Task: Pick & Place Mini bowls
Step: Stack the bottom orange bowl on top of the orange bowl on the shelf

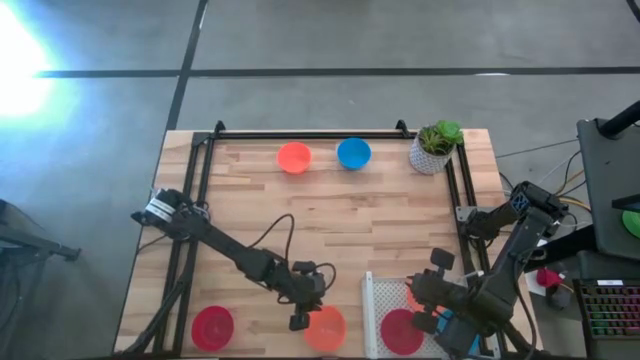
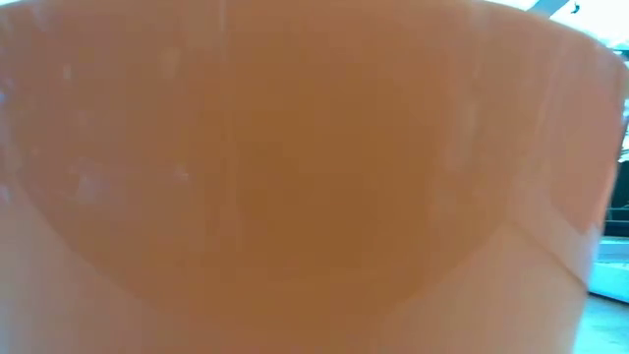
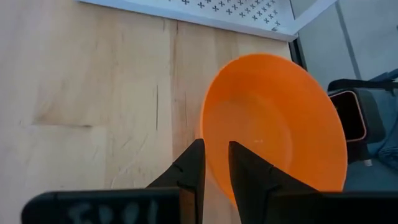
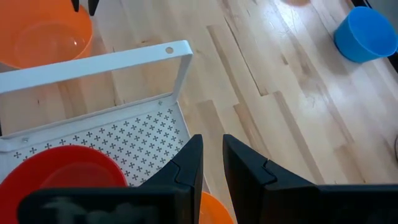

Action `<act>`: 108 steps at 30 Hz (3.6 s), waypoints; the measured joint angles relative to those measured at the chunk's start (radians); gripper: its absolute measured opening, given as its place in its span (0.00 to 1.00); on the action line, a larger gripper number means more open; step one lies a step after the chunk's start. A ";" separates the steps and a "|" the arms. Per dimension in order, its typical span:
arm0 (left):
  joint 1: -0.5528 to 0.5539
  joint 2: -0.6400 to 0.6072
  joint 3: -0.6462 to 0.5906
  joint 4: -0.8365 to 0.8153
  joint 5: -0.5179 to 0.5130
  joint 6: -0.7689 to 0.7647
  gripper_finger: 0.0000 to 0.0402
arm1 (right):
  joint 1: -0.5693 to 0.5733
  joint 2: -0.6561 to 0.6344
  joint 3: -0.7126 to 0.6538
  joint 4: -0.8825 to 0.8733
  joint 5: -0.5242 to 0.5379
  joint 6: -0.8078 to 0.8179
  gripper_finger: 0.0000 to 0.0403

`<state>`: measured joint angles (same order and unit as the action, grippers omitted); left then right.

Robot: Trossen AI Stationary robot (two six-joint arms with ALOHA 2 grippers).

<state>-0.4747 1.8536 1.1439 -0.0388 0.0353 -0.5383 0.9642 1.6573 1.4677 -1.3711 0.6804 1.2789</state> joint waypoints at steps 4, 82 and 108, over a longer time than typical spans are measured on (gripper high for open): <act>0.000 0.009 -0.001 -0.001 0.000 -0.002 0.16 | 0.000 0.000 0.000 -0.001 0.000 0.001 0.15; 0.506 -0.037 0.244 -0.238 -0.268 0.043 0.00 | 0.000 -0.001 0.000 0.026 0.082 -0.030 0.15; 0.514 0.143 0.241 -0.242 -0.236 -0.014 0.00 | 0.000 -0.001 -0.002 0.027 0.082 -0.027 0.15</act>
<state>0.0395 1.9961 1.3853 -0.2811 -0.2008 -0.5518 0.9642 1.6562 1.4658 -1.3445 0.7619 1.2519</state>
